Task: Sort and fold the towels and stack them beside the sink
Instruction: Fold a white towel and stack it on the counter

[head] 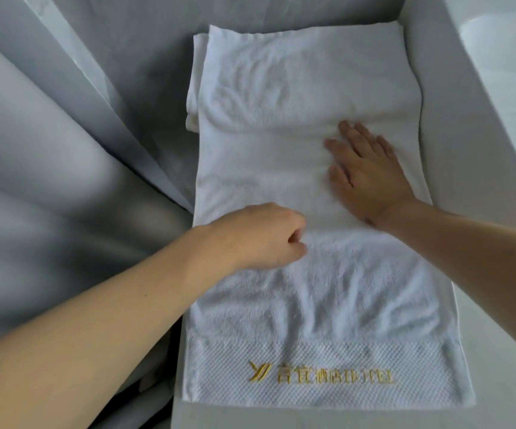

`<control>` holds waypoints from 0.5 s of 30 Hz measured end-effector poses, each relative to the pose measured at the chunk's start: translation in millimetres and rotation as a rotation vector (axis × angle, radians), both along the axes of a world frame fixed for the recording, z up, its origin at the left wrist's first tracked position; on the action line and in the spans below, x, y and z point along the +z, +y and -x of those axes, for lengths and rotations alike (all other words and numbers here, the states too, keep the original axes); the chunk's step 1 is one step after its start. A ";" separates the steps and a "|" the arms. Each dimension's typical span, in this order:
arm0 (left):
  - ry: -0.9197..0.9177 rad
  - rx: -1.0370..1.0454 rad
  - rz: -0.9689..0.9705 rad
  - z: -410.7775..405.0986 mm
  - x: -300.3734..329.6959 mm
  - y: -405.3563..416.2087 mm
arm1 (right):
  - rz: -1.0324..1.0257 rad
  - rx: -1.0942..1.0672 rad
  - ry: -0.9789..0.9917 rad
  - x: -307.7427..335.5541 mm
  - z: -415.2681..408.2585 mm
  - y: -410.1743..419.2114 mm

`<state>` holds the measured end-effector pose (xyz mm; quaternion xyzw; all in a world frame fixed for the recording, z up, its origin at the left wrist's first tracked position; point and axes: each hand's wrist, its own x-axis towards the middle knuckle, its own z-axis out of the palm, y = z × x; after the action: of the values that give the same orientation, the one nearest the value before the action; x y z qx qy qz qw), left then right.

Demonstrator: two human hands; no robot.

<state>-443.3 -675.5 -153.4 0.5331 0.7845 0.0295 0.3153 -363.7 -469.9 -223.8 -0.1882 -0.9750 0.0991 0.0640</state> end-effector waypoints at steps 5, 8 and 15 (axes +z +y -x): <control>-0.091 0.009 0.055 -24.6 -2.3 -25.8 | -0.150 0.034 0.234 11.5 -17.7 -22.1; -0.079 -0.058 0.178 -40.6 5.1 -36.7 | -0.132 0.115 0.407 30.6 -47.4 -53.0; 0.158 -0.244 0.353 -72.5 23.6 -51.5 | 0.000 0.744 0.063 37.1 -146.1 -88.5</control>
<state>-370.8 -727.0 -129.7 0.5613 0.7294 -0.1884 0.3427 -217.6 -558.4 -186.7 0.1821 -0.9743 0.1212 0.0534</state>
